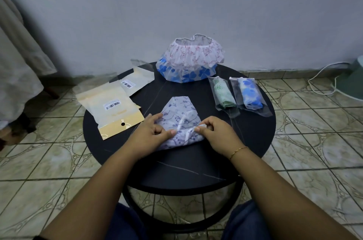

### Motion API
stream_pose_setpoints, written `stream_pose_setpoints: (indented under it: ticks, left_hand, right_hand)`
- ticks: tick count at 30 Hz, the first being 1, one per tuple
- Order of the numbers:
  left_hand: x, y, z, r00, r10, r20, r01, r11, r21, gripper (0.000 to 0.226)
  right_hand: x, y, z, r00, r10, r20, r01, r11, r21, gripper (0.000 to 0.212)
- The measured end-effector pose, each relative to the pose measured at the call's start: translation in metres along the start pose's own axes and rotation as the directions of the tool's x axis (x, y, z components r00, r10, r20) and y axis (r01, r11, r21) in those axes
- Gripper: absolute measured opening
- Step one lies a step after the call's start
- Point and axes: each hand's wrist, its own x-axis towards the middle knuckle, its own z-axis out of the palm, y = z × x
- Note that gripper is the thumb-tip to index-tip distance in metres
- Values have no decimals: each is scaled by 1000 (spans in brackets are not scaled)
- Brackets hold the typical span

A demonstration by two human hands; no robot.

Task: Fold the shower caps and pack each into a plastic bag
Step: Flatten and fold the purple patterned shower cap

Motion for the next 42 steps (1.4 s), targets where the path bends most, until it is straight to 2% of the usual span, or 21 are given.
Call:
stream_pose_setpoints:
  ticks: [3,8,10,12,15,18,21,24,27,29,33,36,37,39,40,42]
  left_hand:
    - [0,2,1,1000,-23,5,22,989,145,37]
    - [-1,4,3,991,-120,-53,131,905,405,34]
    - [-4,3,4,990,-96,-102,130,897,423,33]
    - [-7,2,5,993,7,-120,42,914,404,40]
    - [-11,10,5,981,186,47,-187,873,451,83]
    - [-6,20,6,949,238,208,-314,794,521,92]
    - [5,21,15,936,202,288,-331,783,527,101]
    - [8,19,25,938,165,306,-313,785,535,94]
    - [6,19,30,942,166,292,-311,759,572,65]
    - [5,19,31,942,172,289,-315,752,579,56]
    - [6,18,32,944,139,299,-301,733,610,57]
    - [7,18,32,946,128,298,-295,721,627,72]
    - [7,17,32,947,132,294,-294,722,626,78]
    - [6,17,33,948,132,289,-292,724,626,89]
    - [6,17,33,949,126,290,-288,723,628,90]
    - [7,18,33,951,118,286,-279,728,626,92]
  right_hand:
    - [1,-1,5,999,20,-38,-22,999,-43,16]
    - [-4,-7,9,995,40,-89,-55,981,-184,17]
    - [-10,-13,9,995,-33,-99,-1,945,-327,20]
    - [-17,-18,11,988,-110,-113,48,893,-448,23]
    - [-26,-19,11,985,-146,-94,77,850,-522,24]
    - [-33,-19,8,988,-147,-55,95,841,-532,24]
    - [-35,-19,5,988,-147,-46,99,837,-538,23]
    - [-35,-18,3,990,-133,-52,85,839,-538,23]
    - [-34,-18,3,991,-118,-65,65,842,-535,24]
    - [-33,-18,4,992,-102,-73,49,851,-524,24]
    - [-32,-17,2,995,-54,-85,1,851,-525,24]
    - [-33,-13,-1,992,-52,-114,-17,846,-532,22]
    - [-33,-12,-1,987,-86,-138,-3,839,-544,21]
    - [-37,-11,1,941,-286,-183,118,781,-614,21]
    - [-40,-10,2,905,-394,-159,215,748,-628,24]
    - [-46,-6,3,847,-530,25,421,642,-641,37]
